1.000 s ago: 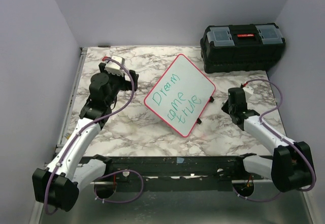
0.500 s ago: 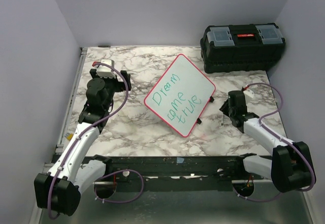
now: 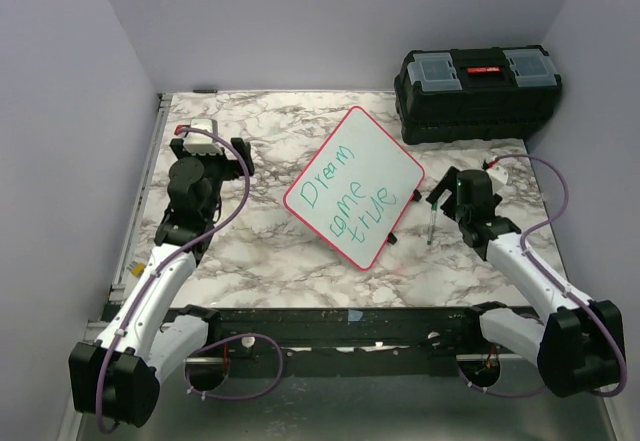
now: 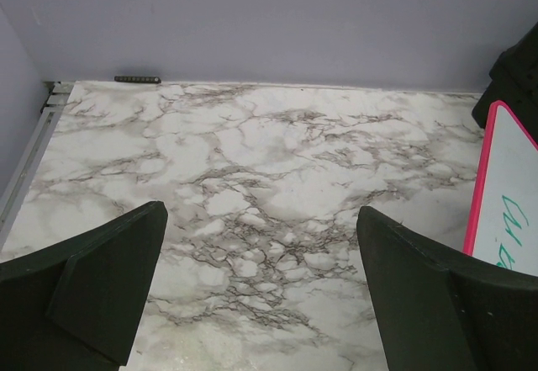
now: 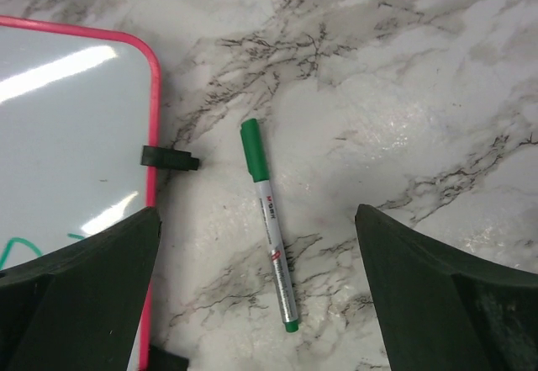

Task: Write a sentence on the whiteboard
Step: Put down the whiteboard marker at the center of the board, then reset both arms

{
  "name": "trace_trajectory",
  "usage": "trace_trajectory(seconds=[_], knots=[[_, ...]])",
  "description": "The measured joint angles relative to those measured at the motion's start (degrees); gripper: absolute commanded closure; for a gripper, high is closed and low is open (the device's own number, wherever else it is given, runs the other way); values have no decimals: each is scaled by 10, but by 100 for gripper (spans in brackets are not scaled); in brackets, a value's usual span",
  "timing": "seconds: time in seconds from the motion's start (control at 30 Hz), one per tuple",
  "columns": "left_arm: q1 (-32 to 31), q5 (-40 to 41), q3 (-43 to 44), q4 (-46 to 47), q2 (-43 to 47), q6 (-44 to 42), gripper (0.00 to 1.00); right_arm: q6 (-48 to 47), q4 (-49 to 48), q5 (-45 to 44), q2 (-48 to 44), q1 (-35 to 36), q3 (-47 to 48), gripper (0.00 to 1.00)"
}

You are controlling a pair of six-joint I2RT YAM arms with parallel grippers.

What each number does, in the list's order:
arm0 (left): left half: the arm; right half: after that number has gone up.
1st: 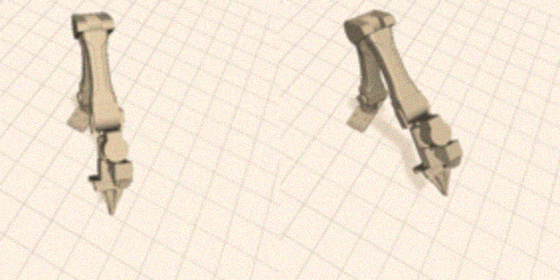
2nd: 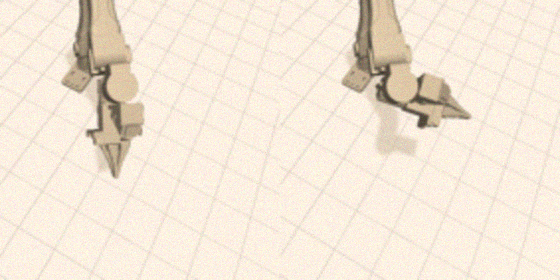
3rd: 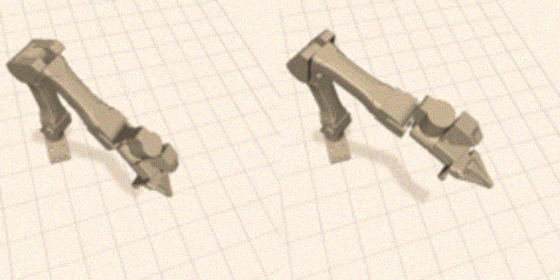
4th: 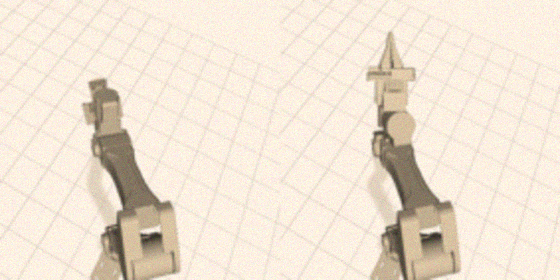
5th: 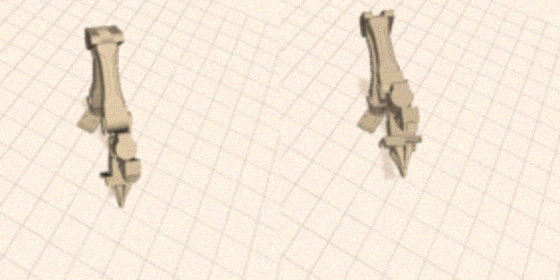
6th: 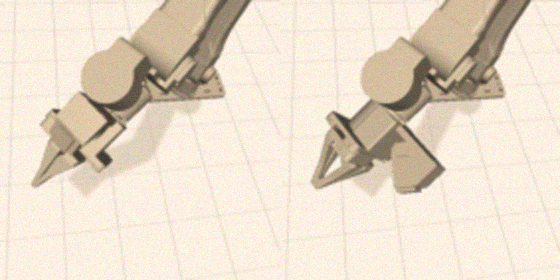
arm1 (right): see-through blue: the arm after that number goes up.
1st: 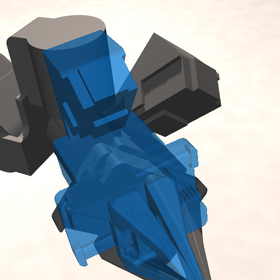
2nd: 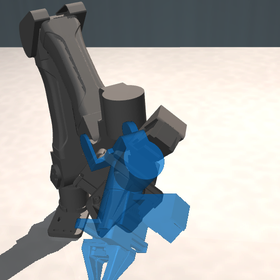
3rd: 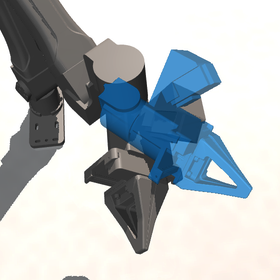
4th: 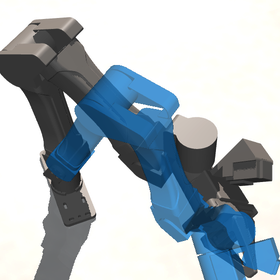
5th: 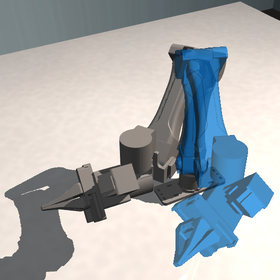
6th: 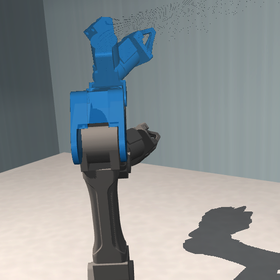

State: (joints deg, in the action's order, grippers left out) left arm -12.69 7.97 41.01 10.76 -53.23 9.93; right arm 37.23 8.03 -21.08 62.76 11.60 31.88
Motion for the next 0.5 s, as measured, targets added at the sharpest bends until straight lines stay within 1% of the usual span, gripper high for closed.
trace_trajectory(seconds=[0.23,0.33,0.5], knots=[[0,8,-20,16,1,0,2,-24,40,47,-54,0,86,0],[0,14,-26,23,1,0,2,-38,47,91,-81,0,119,0],[2,22,-39,49,-2,-3,2,-58,45,154,-143,0,143,0]])
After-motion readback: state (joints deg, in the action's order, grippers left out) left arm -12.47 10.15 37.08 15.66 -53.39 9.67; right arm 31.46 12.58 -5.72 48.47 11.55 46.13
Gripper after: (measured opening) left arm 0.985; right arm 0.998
